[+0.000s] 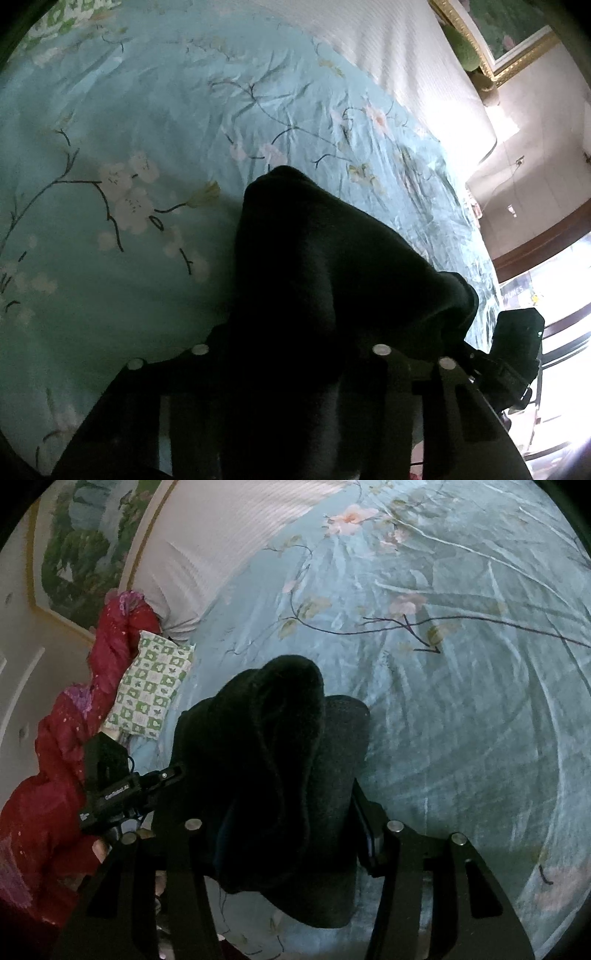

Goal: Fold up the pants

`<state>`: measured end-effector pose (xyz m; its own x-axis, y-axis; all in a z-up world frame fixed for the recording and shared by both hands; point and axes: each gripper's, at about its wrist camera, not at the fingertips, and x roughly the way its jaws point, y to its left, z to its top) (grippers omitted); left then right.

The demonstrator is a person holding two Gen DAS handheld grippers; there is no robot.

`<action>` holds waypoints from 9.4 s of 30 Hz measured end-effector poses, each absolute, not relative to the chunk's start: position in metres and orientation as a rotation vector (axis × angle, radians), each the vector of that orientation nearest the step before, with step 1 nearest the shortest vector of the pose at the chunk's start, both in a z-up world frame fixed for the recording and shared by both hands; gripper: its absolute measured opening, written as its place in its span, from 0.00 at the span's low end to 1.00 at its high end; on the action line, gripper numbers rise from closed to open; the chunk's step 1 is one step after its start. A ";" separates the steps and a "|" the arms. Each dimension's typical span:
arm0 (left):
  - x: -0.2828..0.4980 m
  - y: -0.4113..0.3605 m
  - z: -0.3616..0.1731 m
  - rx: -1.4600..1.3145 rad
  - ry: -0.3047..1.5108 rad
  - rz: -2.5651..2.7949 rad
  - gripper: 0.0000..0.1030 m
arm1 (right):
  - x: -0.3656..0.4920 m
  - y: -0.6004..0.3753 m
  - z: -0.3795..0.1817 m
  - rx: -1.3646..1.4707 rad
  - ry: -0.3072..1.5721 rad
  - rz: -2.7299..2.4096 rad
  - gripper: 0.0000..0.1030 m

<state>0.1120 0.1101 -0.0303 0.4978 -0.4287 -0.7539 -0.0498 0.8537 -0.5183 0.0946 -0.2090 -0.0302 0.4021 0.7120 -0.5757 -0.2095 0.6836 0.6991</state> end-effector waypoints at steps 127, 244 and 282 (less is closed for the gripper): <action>0.024 0.140 0.036 -0.121 0.777 0.381 0.82 | 0.089 -0.064 0.047 -0.067 0.658 0.647 0.94; 0.018 0.140 0.032 -0.078 0.701 0.372 0.83 | 0.083 -0.037 0.051 -0.111 0.509 0.712 1.00; 0.053 0.127 0.050 0.002 0.764 0.398 0.83 | 0.103 -0.042 0.051 -0.084 0.564 0.755 1.00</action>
<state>0.0529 0.1267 0.0500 0.6513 0.3517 -0.6724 -0.3501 0.9254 0.1449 0.1028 -0.0417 0.0513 0.5879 0.6257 -0.5128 -0.6695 0.7321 0.1257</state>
